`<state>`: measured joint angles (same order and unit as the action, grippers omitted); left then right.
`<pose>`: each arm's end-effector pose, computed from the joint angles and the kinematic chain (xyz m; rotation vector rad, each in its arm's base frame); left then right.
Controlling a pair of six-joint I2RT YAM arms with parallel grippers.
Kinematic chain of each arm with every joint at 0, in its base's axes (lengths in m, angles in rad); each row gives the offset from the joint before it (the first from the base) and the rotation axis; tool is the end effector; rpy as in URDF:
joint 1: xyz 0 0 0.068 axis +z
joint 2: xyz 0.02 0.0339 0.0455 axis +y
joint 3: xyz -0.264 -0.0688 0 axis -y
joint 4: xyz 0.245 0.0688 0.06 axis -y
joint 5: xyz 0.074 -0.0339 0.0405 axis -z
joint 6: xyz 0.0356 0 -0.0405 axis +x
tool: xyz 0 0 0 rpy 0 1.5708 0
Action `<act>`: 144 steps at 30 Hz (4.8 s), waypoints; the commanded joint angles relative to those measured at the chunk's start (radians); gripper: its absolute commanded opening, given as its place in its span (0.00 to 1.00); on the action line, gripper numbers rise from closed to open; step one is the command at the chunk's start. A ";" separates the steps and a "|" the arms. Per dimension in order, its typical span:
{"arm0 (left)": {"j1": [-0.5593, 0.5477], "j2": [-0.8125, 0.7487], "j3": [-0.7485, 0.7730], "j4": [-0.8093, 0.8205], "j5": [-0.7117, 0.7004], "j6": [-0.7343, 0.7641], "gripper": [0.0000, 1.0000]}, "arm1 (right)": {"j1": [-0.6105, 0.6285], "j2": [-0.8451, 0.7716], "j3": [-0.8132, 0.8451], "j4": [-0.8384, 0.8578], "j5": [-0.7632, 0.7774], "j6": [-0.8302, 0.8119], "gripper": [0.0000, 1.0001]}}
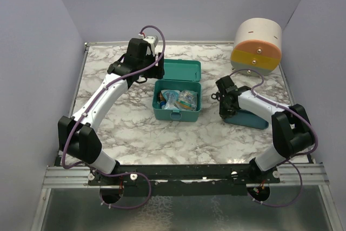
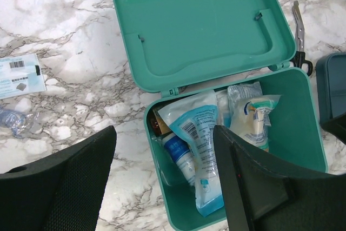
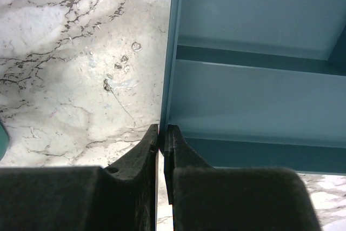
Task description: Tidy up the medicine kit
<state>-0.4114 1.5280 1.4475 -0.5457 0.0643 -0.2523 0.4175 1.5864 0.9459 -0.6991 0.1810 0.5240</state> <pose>0.3167 -0.1407 0.3532 0.2138 2.2204 -0.4390 0.2598 0.1082 0.1730 0.1819 2.8475 -0.0805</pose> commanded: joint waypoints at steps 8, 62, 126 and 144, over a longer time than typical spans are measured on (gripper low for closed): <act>0.008 -0.015 -0.012 0.031 0.020 0.025 0.98 | 0.008 -0.050 -0.005 -0.079 -0.073 0.027 0.56; 0.055 -0.050 -0.033 0.018 -0.008 0.032 0.99 | -0.161 0.530 0.661 -0.148 -0.118 0.054 0.62; 0.099 -0.015 -0.024 0.039 0.039 0.047 0.99 | -0.161 0.507 0.688 -0.197 -0.066 0.064 0.01; 0.099 -0.014 -0.033 0.048 0.049 0.042 0.99 | -0.161 0.398 0.741 -0.295 -0.046 -0.029 0.01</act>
<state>-0.3161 1.5074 1.4109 -0.5282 0.0872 -0.2142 0.2543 2.0678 1.6485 -0.9451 0.1040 0.5587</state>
